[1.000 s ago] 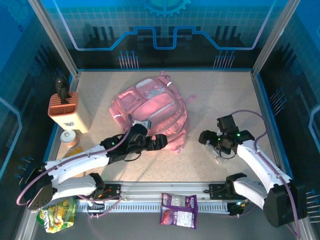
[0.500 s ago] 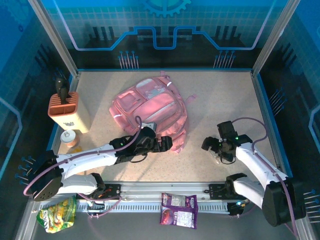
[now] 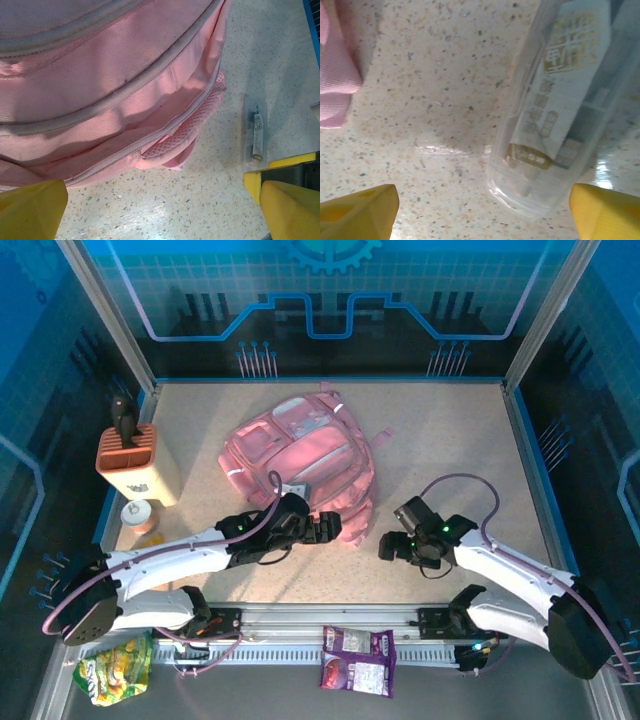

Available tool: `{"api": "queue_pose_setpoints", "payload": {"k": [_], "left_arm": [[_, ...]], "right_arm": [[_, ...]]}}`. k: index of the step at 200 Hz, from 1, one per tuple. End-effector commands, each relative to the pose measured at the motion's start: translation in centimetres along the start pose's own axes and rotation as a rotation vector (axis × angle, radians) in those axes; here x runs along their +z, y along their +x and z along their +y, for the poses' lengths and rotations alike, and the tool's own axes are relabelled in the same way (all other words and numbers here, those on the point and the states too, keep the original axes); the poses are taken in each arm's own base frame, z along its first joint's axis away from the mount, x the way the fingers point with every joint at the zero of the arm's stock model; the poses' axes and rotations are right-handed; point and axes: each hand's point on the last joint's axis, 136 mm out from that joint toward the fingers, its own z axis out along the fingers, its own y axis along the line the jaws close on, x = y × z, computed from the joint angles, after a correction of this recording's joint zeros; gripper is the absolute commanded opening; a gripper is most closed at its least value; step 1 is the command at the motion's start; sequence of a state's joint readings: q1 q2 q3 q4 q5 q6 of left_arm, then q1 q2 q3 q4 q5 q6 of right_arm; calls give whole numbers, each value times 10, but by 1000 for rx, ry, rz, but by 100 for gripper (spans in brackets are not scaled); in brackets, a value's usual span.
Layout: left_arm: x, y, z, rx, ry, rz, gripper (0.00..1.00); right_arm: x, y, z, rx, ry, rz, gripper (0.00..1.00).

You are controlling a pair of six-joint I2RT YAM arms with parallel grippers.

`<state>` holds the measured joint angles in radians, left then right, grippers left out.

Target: Pack books, pencil case, and school supplies into a backpack

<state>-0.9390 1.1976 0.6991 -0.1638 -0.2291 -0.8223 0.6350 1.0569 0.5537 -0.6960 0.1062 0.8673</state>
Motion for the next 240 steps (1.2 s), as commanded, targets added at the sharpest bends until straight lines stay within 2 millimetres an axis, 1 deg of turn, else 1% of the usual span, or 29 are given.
{"api": "queue_pose_setpoints", "payload": {"k": [1, 21, 44, 57, 74, 84, 104, 125, 150, 177, 190, 204, 240], "left_arm": [[-10, -11, -5, 50, -5, -33, 99], [-11, -14, -4, 75, -16, -31, 99], [-12, -19, -9, 102, -17, -29, 99], [-11, -23, -13, 119, -13, -32, 99], [-10, -25, -17, 147, -16, -22, 99], [-11, -27, -20, 165, -18, -7, 99], [-9, -30, -24, 197, -36, 8, 99], [-8, -31, -29, 211, -26, 20, 99], [-6, -30, -28, 205, -35, 28, 99], [-2, -26, -27, 202, -36, 45, 99], [-1, -25, -28, 202, -33, 52, 99], [0, -25, -27, 203, -38, 53, 99], [1, -25, -28, 217, -57, 75, 99]], "right_arm": [[-15, -10, -22, -25, 149, -59, 90], [-18, -8, -32, -7, 184, -74, 99], [-12, -6, -34, 26, 192, -69, 100], [-4, -4, -34, 27, 206, -54, 100], [2, -5, -32, 24, 228, -52, 96], [3, -8, -27, 14, 220, -65, 93], [8, -15, -19, -14, 213, -89, 92], [12, -18, -22, -21, 249, -94, 88], [14, -19, -24, -10, 268, -100, 84], [23, -19, -22, 0, 230, -103, 80], [24, -19, -24, 10, 236, -100, 76], [24, -22, -22, 8, 223, -113, 73], [26, -23, -24, -3, 245, -95, 72]]}}
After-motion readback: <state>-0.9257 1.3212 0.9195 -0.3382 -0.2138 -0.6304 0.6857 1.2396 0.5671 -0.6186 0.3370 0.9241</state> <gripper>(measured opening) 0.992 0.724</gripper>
